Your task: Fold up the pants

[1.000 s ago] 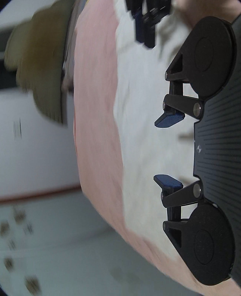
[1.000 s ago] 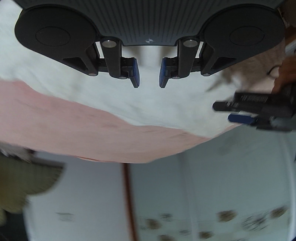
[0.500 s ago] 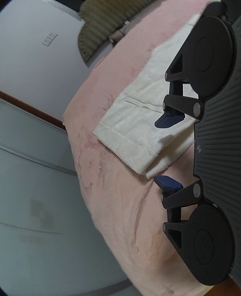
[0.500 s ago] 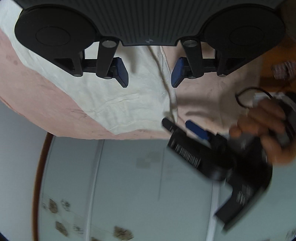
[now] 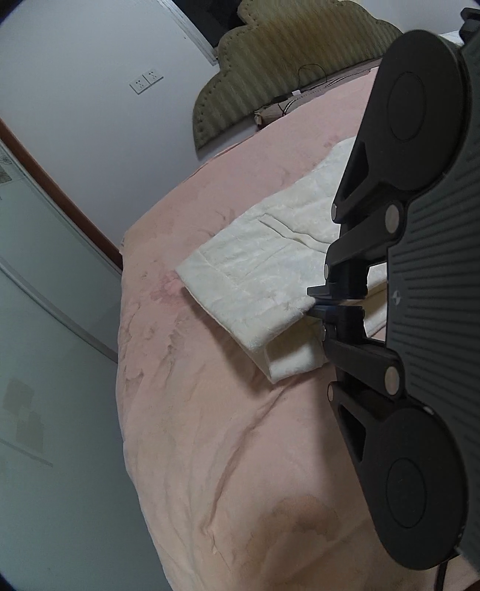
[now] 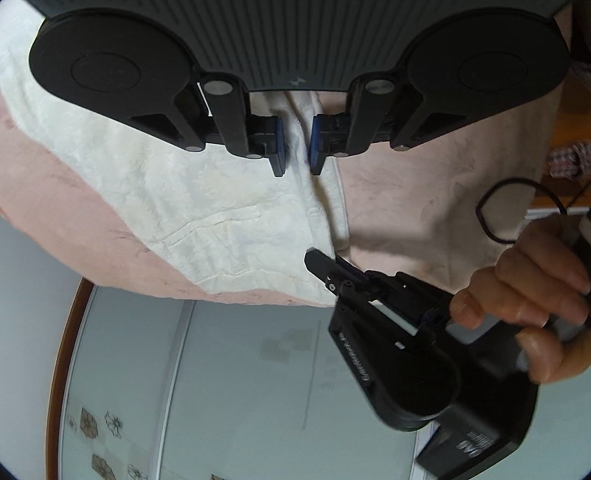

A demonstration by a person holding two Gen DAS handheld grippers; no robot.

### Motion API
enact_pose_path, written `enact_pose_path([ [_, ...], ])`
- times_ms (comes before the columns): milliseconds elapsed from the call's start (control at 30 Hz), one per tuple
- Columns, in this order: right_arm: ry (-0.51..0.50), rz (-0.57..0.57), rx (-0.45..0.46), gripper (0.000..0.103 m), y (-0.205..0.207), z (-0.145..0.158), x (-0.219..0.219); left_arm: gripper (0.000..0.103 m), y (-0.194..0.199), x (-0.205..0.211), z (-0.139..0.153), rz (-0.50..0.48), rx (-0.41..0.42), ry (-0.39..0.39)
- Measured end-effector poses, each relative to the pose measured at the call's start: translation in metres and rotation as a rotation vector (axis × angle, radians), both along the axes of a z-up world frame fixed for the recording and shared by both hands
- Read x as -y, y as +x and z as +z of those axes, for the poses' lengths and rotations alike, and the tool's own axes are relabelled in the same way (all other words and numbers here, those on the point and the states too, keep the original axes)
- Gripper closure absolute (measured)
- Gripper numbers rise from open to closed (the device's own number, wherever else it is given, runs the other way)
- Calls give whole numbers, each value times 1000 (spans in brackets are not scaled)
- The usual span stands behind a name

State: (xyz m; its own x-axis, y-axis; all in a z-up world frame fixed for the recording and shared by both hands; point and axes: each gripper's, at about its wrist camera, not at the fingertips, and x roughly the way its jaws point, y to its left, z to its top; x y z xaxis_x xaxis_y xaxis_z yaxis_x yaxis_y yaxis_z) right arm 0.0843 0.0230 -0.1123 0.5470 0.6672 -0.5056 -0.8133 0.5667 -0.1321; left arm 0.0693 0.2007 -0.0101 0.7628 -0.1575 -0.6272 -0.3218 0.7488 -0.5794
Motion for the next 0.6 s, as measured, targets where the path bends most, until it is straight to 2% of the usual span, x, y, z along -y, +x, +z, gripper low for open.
enact_pose_path([
  [67, 16, 19, -18, 91, -2, 0, -4, 100, -5, 1, 0, 5, -2, 14],
  [167, -61, 24, 11, 91, -7, -9, -11, 99, 3, 6, -7, 5, -44, 66],
  [233, -15, 5, -29, 91, -6, -3, 0, 97, 9, 7, -16, 20, -71, 69],
  [300, 45, -19, -30, 90, -11, 11, 23, 97, 9, 12, -11, 17, -57, 112],
  [400, 114, -188, 37, 90, -21, 30, 80, 95, 8, 22, -5, 0, -39, 211],
  [467, 133, -374, 60, 90, -25, 35, 130, 92, 9, 26, -4, -1, -48, 249],
  [533, 139, -557, 56, 89, -32, 32, 179, 86, 7, 32, 0, 7, -52, 293],
  [600, 148, -721, 7, 89, -44, 23, 228, 80, 3, 38, 7, 22, -53, 366],
])
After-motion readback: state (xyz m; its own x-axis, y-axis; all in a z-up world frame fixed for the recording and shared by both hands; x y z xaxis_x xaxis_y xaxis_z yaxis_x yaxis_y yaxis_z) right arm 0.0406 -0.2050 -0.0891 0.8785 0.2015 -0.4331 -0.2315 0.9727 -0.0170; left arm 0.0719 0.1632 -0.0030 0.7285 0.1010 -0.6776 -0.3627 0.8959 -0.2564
